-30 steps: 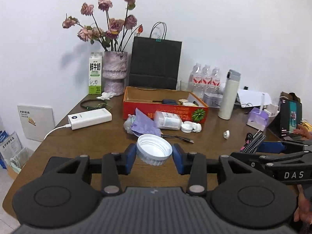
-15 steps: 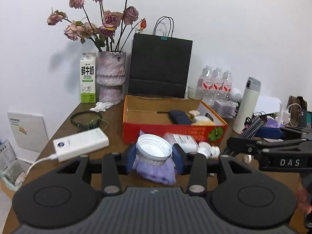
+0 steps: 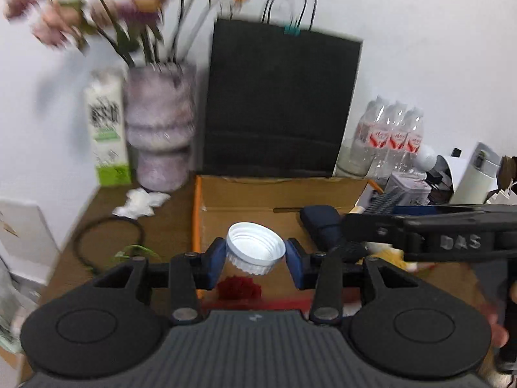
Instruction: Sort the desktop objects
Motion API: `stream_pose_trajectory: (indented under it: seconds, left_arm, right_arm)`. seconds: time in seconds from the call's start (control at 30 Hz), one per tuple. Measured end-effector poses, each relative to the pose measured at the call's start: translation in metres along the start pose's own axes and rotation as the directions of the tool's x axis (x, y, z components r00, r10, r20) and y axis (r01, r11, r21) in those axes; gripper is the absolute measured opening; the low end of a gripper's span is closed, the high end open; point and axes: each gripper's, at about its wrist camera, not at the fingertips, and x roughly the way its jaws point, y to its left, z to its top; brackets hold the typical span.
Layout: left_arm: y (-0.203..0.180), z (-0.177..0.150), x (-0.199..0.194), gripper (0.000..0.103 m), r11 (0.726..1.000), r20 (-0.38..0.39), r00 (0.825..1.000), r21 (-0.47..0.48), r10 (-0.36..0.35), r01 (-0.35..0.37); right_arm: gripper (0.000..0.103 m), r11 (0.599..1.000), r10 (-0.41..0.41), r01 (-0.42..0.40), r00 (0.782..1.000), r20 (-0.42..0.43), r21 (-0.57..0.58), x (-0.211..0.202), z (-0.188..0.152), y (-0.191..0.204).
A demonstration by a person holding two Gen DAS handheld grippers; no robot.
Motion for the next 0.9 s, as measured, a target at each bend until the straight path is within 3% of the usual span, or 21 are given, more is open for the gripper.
stream_pose_trajectory:
  seconds: [0.27,0.37,0.43,0.5,0.6,0.67,0.77,0.9]
  left_arm:
    - [0.004,0.016,0.097,0.042,0.996,-0.051,0.997,0.069,0.052,-0.049]
    - [-0.009,0.022,0.122,0.042,0.979,-0.074,0.988,0.163,0.133,-0.119]
    - [-0.010,0.026,0.134,0.042,0.978,-0.094,0.986,0.168,0.141,-0.124]
    - [-0.004,0.030,0.145,0.048,0.980,-0.116,0.981,0.140,0.157,-0.141]
    - [0.010,0.035,0.154,0.066,0.989,-0.141,0.981,0.082,0.133,-0.122]
    - [0.018,0.037,0.154,0.068,0.993,-0.145,0.984,0.058,0.108,-0.100]
    - [0.027,0.039,0.148,0.068,0.998,-0.160,0.986,0.023,0.056,-0.053]
    - [0.025,0.044,0.129,0.070,0.998,-0.155,0.986,0.031,0.055,-0.051]
  right_arm:
    - [0.082,0.987,-0.025,0.060,0.973,-0.230,0.146,0.124,0.027,-0.046]
    - [0.080,0.985,-0.030,0.075,0.960,-0.278,0.153,0.154,0.026,-0.051]
    - [0.072,0.981,-0.057,0.109,0.952,-0.300,0.161,0.166,0.032,-0.049]
    - [0.076,0.978,-0.094,0.149,0.939,-0.332,0.144,0.178,0.040,-0.046]
    - [0.077,0.973,-0.145,0.197,0.925,-0.352,0.118,0.187,0.047,-0.042]
    - [0.077,0.975,-0.147,0.195,0.924,-0.354,0.105,0.185,0.051,-0.041]
    - [0.079,0.979,-0.108,0.157,0.939,-0.328,0.127,0.171,0.057,-0.043]
    - [0.080,0.977,-0.094,0.146,0.948,-0.303,0.155,0.148,0.065,-0.047]
